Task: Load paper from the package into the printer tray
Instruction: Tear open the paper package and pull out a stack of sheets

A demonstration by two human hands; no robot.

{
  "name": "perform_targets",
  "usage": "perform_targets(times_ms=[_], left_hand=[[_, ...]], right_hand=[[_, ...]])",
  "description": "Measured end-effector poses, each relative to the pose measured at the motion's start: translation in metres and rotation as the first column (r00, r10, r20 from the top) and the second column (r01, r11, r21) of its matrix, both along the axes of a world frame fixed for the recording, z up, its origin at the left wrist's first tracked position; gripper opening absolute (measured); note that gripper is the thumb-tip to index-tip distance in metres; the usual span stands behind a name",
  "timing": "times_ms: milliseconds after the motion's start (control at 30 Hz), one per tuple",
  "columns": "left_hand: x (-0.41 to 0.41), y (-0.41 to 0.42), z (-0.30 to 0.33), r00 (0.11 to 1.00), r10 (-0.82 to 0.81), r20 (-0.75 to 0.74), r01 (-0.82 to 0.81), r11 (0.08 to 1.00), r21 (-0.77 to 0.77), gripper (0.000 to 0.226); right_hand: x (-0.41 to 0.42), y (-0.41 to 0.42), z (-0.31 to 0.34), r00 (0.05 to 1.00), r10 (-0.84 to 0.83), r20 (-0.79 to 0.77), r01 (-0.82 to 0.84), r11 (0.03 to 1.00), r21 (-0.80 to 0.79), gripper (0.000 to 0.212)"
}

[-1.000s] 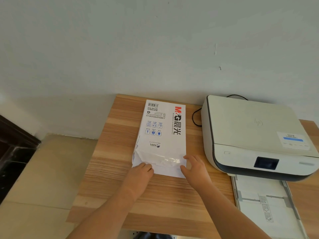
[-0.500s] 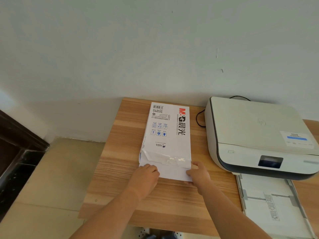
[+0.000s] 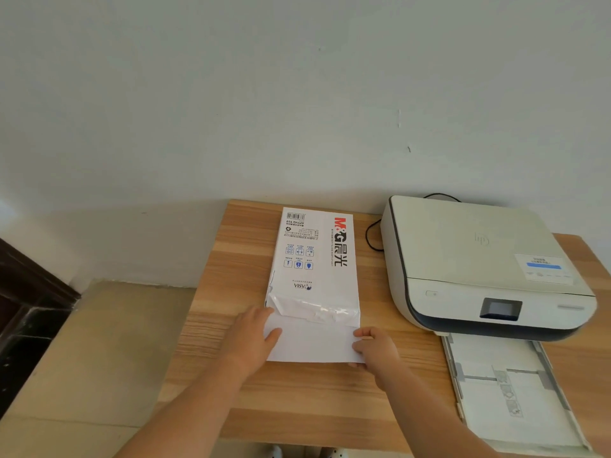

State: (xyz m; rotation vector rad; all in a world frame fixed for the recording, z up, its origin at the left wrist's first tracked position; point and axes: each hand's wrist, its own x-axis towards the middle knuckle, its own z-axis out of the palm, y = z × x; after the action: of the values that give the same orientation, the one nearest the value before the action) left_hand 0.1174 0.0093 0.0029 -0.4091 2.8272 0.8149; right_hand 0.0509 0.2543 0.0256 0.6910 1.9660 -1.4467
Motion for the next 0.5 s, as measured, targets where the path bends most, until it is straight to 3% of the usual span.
perform_targets(times_ms=[100, 200, 367, 500], left_hand=[[-0.003, 0.005, 0.005, 0.969, 0.235, 0.073, -0.245, 0.949, 0.200, 0.038], [-0.006, 0.008, 0.005, 0.916, 0.348, 0.198, -0.400, 0.820, 0.410, 0.036], [-0.005, 0.007, -0.001, 0.847, 0.422, 0.324, -0.527, 0.585, 0.616, 0.042], [-0.002, 0.009, 0.001, 0.824, 0.408, 0.393, -0.562, 0.497, 0.661, 0.044]], right_hand=[[0.007, 0.005, 0.002, 1.000, -0.018, -0.005, 0.018, 0.999, -0.031, 0.025], [0.012, 0.007, 0.005, 1.000, -0.024, -0.005, 0.024, 0.999, -0.046, 0.025], [0.014, 0.010, 0.007, 1.000, -0.004, 0.007, 0.004, 0.997, -0.079, 0.026], [0.012, 0.012, 0.008, 1.000, 0.017, 0.000, -0.017, 0.998, -0.059, 0.027]])
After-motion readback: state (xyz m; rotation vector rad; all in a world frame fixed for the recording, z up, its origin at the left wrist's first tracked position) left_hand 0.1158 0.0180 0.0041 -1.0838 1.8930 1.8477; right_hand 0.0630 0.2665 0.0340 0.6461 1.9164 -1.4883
